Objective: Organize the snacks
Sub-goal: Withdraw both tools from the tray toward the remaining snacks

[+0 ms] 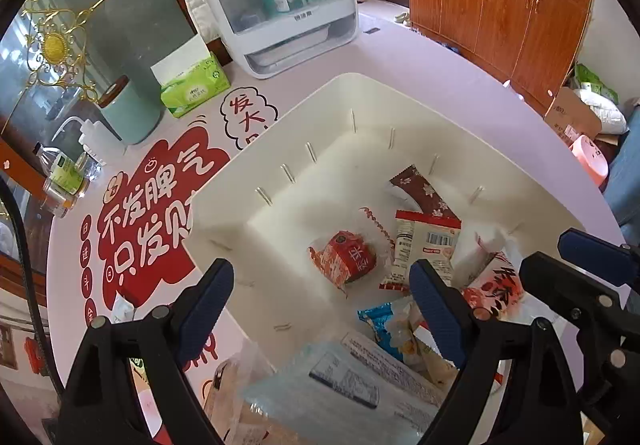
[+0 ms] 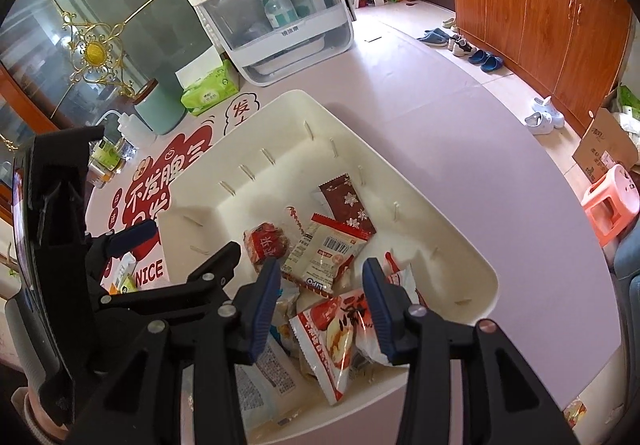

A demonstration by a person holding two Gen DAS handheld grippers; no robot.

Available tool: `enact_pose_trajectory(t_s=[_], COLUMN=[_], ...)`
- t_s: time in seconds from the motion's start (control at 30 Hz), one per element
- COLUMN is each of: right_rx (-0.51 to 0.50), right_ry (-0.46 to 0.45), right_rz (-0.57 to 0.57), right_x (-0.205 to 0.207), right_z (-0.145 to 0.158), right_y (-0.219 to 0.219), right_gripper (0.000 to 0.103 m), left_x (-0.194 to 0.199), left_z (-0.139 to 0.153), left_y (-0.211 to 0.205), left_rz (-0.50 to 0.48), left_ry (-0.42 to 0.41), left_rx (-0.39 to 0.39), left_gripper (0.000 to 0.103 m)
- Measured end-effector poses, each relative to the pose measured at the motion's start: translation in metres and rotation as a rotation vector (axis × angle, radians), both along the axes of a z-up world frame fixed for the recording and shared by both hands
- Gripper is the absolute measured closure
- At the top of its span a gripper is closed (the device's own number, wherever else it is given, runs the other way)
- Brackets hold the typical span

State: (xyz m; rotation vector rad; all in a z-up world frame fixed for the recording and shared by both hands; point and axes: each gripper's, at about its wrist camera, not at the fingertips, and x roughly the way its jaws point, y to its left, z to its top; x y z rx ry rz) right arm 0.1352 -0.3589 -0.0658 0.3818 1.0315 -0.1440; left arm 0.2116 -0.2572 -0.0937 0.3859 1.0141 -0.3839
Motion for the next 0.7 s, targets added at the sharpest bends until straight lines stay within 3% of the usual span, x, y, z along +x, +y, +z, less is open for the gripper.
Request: enact_pose_trajectory(t_s=[0.4,0.7], right_rx=[-0.025,-0.050], right_ry=[-0.035,-0.109], right_rz=[0.028,0.086], right_x=[-0.028,-0.044], right_z=[0.020,0.050], right_y=[0.016,0.046], right_gripper=[0.060,0.060], left_x=[-0.037,-0.070], left_z=[0.041,0.093], left_y=[0.035,0.089], left_rz=[0.044,0.047], left_ry=[-0.083,-0.185], left_rx=[-0.122,-0.126], left_gripper=[0.014,0.014])
